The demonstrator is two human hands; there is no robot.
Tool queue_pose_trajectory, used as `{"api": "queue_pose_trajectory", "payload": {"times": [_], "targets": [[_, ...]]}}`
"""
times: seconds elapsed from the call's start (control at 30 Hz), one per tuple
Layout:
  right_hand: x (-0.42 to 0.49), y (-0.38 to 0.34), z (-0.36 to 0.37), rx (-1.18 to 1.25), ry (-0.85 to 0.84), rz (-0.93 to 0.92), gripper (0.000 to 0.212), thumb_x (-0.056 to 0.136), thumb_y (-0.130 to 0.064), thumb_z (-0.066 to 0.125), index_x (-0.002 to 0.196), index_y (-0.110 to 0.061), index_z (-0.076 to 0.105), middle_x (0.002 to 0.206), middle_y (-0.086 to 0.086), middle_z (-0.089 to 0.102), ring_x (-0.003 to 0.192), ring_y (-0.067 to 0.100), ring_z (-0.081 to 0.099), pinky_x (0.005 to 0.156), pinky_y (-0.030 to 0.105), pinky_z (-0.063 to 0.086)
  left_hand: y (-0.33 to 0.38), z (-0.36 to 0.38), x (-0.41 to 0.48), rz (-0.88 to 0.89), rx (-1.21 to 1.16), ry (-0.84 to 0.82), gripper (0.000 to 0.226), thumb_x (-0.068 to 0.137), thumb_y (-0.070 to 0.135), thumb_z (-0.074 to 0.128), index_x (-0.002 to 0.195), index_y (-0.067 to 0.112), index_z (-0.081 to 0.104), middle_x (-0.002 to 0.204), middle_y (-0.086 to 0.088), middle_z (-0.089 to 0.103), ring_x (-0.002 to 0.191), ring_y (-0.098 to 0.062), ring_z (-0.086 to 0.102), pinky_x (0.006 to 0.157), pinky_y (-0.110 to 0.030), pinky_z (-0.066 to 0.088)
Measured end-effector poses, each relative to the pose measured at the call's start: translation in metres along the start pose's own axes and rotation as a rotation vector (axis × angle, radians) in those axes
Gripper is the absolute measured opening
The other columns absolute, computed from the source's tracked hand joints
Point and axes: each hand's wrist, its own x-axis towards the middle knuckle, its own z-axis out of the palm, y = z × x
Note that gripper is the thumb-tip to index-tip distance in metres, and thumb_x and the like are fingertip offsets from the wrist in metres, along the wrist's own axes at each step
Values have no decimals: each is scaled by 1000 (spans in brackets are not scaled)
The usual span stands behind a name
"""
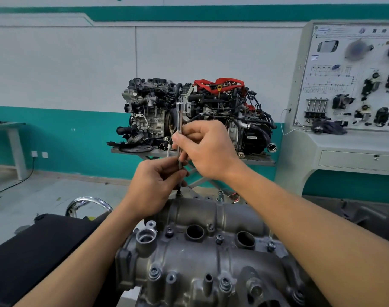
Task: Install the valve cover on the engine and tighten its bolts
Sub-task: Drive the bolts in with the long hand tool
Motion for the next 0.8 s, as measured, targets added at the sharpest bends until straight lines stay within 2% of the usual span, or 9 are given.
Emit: {"api": "queue_pose_trajectory", "payload": {"times": [0.23, 0.43, 0.63, 0.73, 0.8], "targets": [[7, -3, 2, 6, 8, 40, 20, 95, -7, 64, 81, 6, 71, 62, 4, 69, 47, 18, 62, 48, 21, 49, 0, -1, 7, 21, 1, -21, 32, 93, -6, 65, 96, 24, 74, 74, 6, 77, 66, -12, 72, 71, -32, 63], [2, -1, 0, 9, -11, -15, 20, 94, -9, 65, 79, 4, 71, 62, 9, 71, 46, 20, 65, 47, 18, 47, -3, 0, 1, 52, 28, 25, 28, 92, -3, 68, 100, 23, 76, 80, -5, 78, 68, -15, 74, 73, -33, 64], [9, -2, 1, -8, 5, 50, 22, 95, -10, 63, 80, 4, 70, 64, 5, 70, 48, 22, 64, 49, 23, 50, 1, 1, 8, 41, -19, -32, 32, 94, -7, 64, 97, 24, 73, 77, 12, 78, 65, -6, 72, 66, -21, 59], [3, -6, 1, 50, -1, -20, 17, 94, -7, 64, 81, 2, 70, 64, 9, 71, 49, 27, 65, 49, 30, 54, 0, 3, 5, 57, -86, 41, 34, 94, -7, 63, 100, 25, 74, 87, 9, 80, 68, -8, 73, 67, -26, 62], [5, -6, 2, 63, -3, -21, 17, 94, -6, 63, 81, 2, 69, 61, 5, 69, 49, 27, 64, 51, 33, 57, -2, 3, 7, 58, -62, 94, 34, 93, -5, 65, 101, 27, 74, 93, 5, 80, 70, -13, 75, 67, -32, 64]]}}
